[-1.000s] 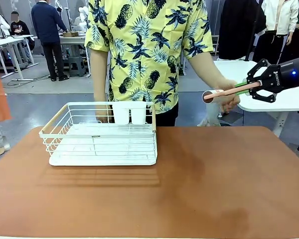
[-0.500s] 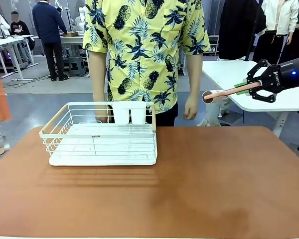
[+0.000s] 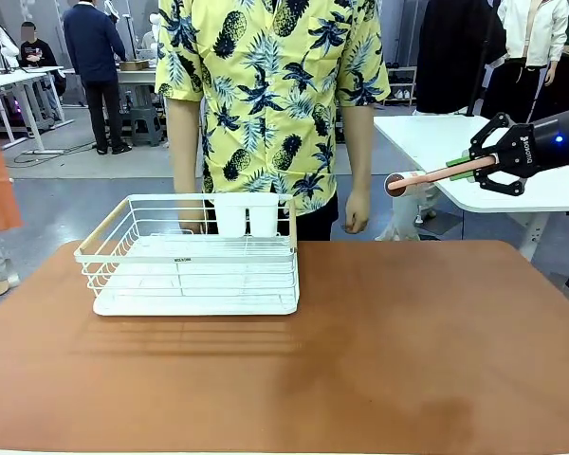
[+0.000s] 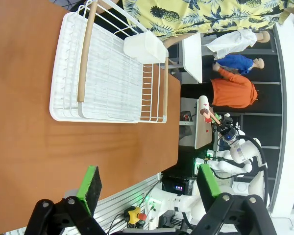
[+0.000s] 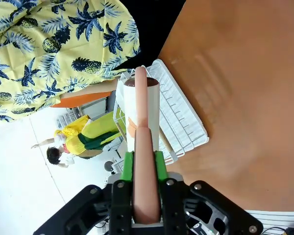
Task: Clean the table.
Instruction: Clean the table with the Lint Roller when the human lifts the Dish drying rack.
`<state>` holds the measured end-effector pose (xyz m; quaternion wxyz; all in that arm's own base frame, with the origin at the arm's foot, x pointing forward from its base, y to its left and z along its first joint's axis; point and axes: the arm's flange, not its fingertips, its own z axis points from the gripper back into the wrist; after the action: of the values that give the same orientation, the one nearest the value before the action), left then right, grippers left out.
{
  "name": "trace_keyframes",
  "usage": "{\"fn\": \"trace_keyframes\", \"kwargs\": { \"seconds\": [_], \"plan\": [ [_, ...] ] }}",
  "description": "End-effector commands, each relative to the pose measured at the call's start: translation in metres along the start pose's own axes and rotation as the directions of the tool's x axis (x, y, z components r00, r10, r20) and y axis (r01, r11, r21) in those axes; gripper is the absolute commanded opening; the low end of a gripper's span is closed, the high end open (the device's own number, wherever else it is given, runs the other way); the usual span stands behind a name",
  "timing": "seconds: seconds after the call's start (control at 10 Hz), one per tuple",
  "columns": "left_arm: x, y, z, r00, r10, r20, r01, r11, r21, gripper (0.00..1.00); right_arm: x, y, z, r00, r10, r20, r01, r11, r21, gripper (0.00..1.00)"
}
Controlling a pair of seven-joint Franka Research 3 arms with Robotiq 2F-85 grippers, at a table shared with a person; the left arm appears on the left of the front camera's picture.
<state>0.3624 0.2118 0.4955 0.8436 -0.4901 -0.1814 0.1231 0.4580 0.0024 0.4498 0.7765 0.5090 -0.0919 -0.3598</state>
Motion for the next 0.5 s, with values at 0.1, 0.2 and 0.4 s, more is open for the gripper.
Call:
{"fn": "trace_keyframes", "kwargs": {
  "seconds": [0.1, 0.2, 0.4],
  "plan": [
    [-0.0008, -0.0003, 0.0014, 1.0, -0.001, 0.002, 0.001, 1.0, -0.009, 1.0, -0.0013, 0.0013, 0.0001, 1.0, 0.003, -0.001, -0.003, 1.0, 0.002, 0.0],
    [-0.0008, -0.0003, 0.0014, 1.0, -0.001, 0.002, 0.001, 1.0, -0.009, 1.0, -0.0013, 0.0013, 0.0001, 1.0, 0.003, -0.001, -0.003, 1.0, 0.002, 0.0],
    [-0.0008, -0.0003, 0.0014, 1.0, -0.001, 0.002, 0.001, 1.0, -0.009, 1.0, -0.0013, 0.0013, 0.0001, 1.0, 0.003, -0.001, -0.003, 1.0, 0.002, 0.0]
  ]
}}
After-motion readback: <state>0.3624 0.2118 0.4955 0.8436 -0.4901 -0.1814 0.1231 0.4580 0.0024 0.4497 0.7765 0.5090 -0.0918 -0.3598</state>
